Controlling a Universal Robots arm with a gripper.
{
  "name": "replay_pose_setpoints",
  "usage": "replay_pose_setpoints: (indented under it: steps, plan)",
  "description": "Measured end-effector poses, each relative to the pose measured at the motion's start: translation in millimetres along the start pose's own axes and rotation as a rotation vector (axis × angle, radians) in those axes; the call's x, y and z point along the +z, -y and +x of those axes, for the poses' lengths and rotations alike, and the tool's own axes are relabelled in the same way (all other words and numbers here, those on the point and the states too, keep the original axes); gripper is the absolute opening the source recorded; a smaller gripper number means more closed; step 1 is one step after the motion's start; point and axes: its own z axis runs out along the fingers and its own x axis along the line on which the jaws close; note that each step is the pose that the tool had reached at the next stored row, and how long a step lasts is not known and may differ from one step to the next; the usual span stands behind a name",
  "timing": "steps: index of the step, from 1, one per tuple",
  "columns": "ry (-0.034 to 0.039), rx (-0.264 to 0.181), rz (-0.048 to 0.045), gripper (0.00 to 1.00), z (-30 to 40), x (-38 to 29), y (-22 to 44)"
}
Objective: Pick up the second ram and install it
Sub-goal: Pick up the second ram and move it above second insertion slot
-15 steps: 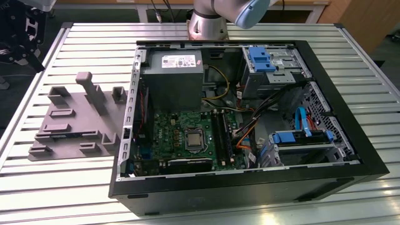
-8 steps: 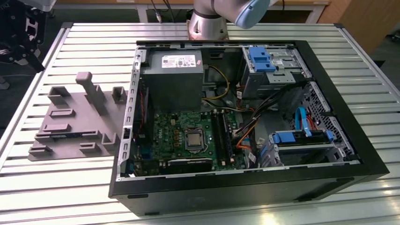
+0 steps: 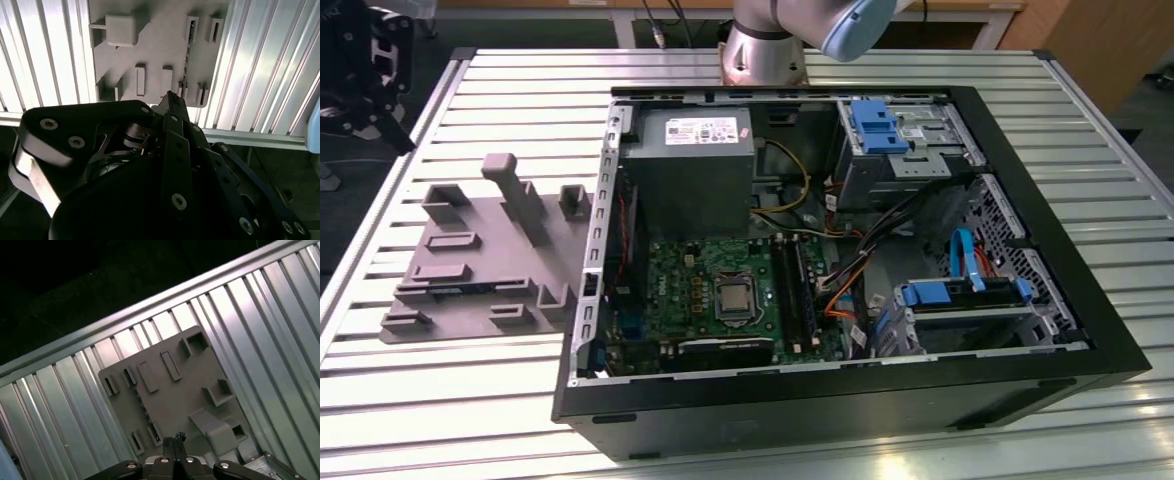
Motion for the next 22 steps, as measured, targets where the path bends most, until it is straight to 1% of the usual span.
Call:
replay_pose_setpoints:
  steps: [5, 22]
  plan:
    - [-0.004, -0.087, -0.0023, 0.11, 0.0, 1.4, 0.1]
    - [-0.0172, -0.396, -0.0098, 0.11, 0.3, 11.9, 0.5]
